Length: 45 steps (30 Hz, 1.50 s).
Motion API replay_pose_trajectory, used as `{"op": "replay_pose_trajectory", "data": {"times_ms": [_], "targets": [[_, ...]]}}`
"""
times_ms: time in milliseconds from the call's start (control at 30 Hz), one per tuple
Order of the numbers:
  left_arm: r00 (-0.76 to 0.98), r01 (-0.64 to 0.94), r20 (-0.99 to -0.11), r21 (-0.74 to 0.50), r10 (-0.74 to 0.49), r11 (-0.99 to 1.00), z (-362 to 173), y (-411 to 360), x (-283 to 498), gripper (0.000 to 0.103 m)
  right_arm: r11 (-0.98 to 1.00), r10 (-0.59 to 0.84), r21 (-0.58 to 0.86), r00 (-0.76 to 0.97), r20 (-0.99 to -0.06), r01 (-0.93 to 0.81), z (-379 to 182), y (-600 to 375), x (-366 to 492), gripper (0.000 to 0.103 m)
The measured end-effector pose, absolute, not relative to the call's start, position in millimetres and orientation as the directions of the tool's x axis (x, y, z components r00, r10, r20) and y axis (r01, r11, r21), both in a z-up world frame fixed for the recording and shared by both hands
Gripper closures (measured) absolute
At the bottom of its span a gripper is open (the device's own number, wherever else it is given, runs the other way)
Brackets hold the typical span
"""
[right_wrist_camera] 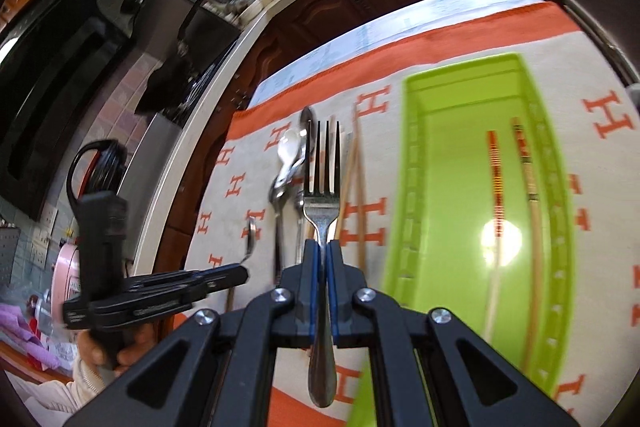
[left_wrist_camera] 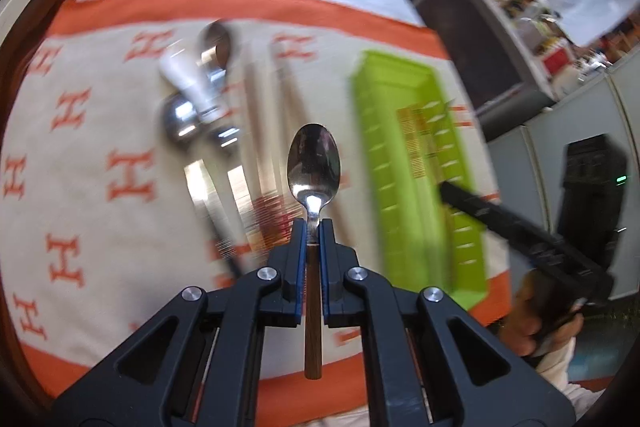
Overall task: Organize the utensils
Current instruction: 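Lower the spoon into the green tray with the left gripper while the right gripper places the fork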
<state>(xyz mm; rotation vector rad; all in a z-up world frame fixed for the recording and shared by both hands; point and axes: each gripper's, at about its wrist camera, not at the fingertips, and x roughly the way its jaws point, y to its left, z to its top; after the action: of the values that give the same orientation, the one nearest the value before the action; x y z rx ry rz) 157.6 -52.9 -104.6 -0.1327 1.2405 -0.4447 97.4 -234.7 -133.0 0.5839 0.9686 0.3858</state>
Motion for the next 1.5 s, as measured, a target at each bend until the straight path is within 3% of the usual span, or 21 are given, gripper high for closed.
{"op": "replay_pose_trajectory", "data": {"times_ms": [200,467,733,1333,1400,1500], "targets": [[0.224,0.318,-0.877,-0.347,-0.425,0.883,-102.1,-127.3,171.0,0.1,0.842,0.43,0.536,0.528,-0.733,0.058,-144.9,-264.4,88.3,0.099],[0.173,0.314,-0.898,-0.339,-0.405,0.887,-137.5,-190.2,185.1,0.099,0.899,0.303,0.417,0.5,-0.811,0.131,-158.3,-281.0,76.4,0.099],[0.18,0.296,-0.918,-0.293,-0.354,0.909,-154.5,-191.9,186.4,0.099,0.881,0.348,0.457,0.488,-0.801,0.121,-164.5,-284.9,80.7,0.099],[0.249,0.303,-0.922,-0.217,-0.297,0.928,-126.6,-160.1,168.7,0.099,0.878,0.388,0.469,0.429,-0.816,0.098,-171.5,-259.5,86.7,0.099],[0.263,0.303,-0.922,-0.2,-0.284,0.932,-122.7,-154.0,165.2,0.094,0.882,0.386,0.462,0.411,-0.826,0.099,-172.5,-256.2,87.7,0.098],[0.283,0.301,-0.924,-0.169,-0.258,0.938,-118.8,-138.7,157.1,0.079,0.89,0.373,0.444,0.396,-0.839,0.103,-172.9,-252.9,87.3,0.098]]}}
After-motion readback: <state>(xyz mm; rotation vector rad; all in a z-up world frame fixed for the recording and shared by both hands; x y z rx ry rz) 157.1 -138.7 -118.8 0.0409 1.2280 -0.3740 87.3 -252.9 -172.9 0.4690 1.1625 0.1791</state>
